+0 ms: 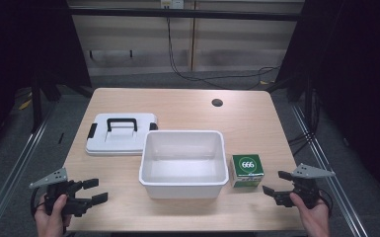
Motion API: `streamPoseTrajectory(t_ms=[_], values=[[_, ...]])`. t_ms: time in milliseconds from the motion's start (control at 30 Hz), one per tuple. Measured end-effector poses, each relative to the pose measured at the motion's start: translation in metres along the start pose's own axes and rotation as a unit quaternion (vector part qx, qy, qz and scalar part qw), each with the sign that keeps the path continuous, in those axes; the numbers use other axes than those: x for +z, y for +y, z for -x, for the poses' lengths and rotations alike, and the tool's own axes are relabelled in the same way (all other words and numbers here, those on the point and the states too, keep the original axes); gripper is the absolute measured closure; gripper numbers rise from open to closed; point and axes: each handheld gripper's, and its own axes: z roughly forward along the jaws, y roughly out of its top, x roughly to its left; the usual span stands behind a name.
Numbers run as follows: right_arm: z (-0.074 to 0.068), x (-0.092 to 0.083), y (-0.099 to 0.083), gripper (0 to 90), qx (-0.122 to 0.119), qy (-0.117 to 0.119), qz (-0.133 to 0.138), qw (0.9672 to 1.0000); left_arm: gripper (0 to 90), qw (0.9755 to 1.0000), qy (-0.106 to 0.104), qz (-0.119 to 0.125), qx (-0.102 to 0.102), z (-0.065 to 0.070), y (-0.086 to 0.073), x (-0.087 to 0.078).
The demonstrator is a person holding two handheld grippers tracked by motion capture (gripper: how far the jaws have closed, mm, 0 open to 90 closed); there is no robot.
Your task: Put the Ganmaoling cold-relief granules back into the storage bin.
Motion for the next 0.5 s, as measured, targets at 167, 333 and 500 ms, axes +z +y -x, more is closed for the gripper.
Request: streamPoseTrajectory(t_ms=[167, 333, 500], values=[[0.0013, 0.0022, 0.0011, 13.9, 0.007, 0.029, -0.018, 0.9994, 17.1, 1.0, 0.0, 0.0, -0.002, -0.0002, 0.0, 0.0004], [0.0027, 0.0001, 0.0006, 18.4, 0.028, 0.055, -0.015, 0.998, 17.2, 1.0, 0.007, -0.004, -0.003, -0.0007, 0.0, 0.0009], [0.0014, 0.0, 0.0021, 16.6, 0.032, 0.056, -0.016, 0.9978, 17.2, 1.0, 0.005, -0.001, -0.003, -0.0002, -0.0001, 0.0003]])
